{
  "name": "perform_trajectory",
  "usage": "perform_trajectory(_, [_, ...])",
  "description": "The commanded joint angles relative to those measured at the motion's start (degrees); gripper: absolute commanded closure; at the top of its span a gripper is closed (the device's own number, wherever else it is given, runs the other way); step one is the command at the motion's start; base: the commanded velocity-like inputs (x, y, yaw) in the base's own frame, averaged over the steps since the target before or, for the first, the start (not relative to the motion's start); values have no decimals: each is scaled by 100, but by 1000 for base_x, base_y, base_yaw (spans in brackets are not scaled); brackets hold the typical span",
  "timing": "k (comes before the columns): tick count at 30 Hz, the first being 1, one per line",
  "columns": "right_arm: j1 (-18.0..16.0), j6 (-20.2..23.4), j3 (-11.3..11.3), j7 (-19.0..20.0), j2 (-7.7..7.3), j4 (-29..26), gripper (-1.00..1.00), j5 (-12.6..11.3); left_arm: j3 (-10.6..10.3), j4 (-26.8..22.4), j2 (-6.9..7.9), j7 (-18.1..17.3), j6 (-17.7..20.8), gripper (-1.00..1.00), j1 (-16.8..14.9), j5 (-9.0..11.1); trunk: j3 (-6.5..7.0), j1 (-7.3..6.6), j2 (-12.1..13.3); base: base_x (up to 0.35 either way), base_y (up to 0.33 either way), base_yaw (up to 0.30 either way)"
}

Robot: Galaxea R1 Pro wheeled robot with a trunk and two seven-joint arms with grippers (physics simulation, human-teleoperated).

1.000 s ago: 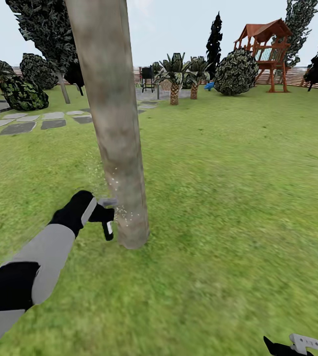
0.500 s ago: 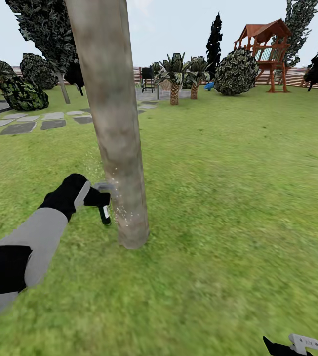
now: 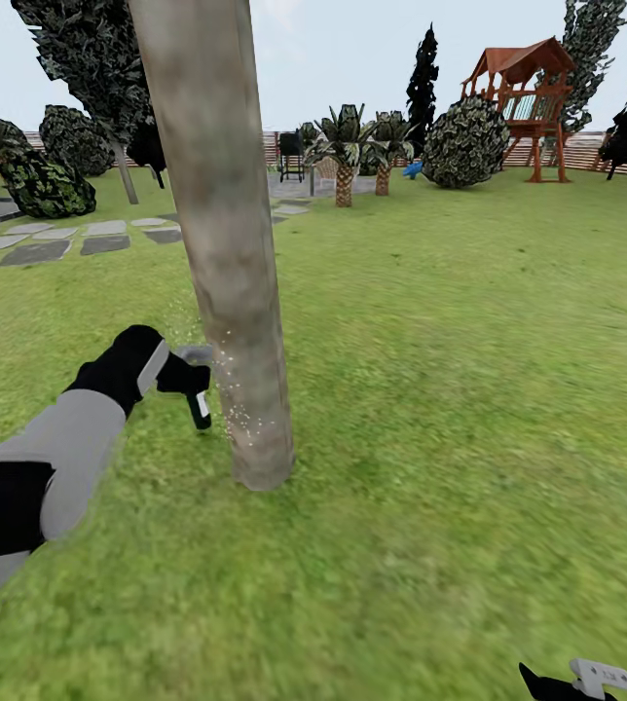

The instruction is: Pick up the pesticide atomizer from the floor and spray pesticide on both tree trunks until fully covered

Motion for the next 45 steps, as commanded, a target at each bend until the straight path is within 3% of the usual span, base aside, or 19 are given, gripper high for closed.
perform_trajectory(1, [0, 0, 0, -1, 0, 0, -100, 0, -3, 53, 0, 3, 18, 100, -144, 0, -1, 1, 0, 0, 0, 0])
perform_trajectory(2, [0, 0, 0, -2, 0, 0, -100, 0, -20, 111, -4, 3, 33, 100, -261, -5, -1, 1, 0, 0, 0, 0])
perform_trajectory(5, [0, 0, 0, -2, 0, 0, -100, 0, -49, 130, -8, 12, 5, 100, -159, -25, -1, 1, 0, 0, 0, 0])
perform_trajectory(6, [0, 0, 0, -2, 0, 0, -100, 0, -49, 130, -19, 26, -23, 100, 8, -35, -1, 1, 0, 0, 0, 0])
perform_trajectory(8, [0, 0, 0, -2, 3, 0, -100, 0, -20, 38, -67, 57, -90, 100, 764, -42, -1, 1, 0, 0, 0, 0])
perform_trajectory(12, [0, 0, 0, -2, 0, -8, -100, -5, 11, 24, -56, 23, -566, 100, 1372, -6, -1, 1, 0, 0, 0, 0])
perform_trajectory(17, [0, 0, 0, -2, 8, -9, -100, -9, 21, 17, -59, 40, -630, 100, 1420, 8, -1, 1, 0, 0, -182, 28])
perform_trajectory(30, [0, 0, 0, -2, 9, -9, -100, -9, 40, 17, -52, 73, -623, 100, 1421, 5, -1, 1, 0, 0, -269, 260])
perform_trajectory(45, [0, 0, -6, -2, 9, -17, -100, -9, 40, 17, -52, 92, -623, 100, 1421, -5, -1, 1, 0, 0, -272, 16])
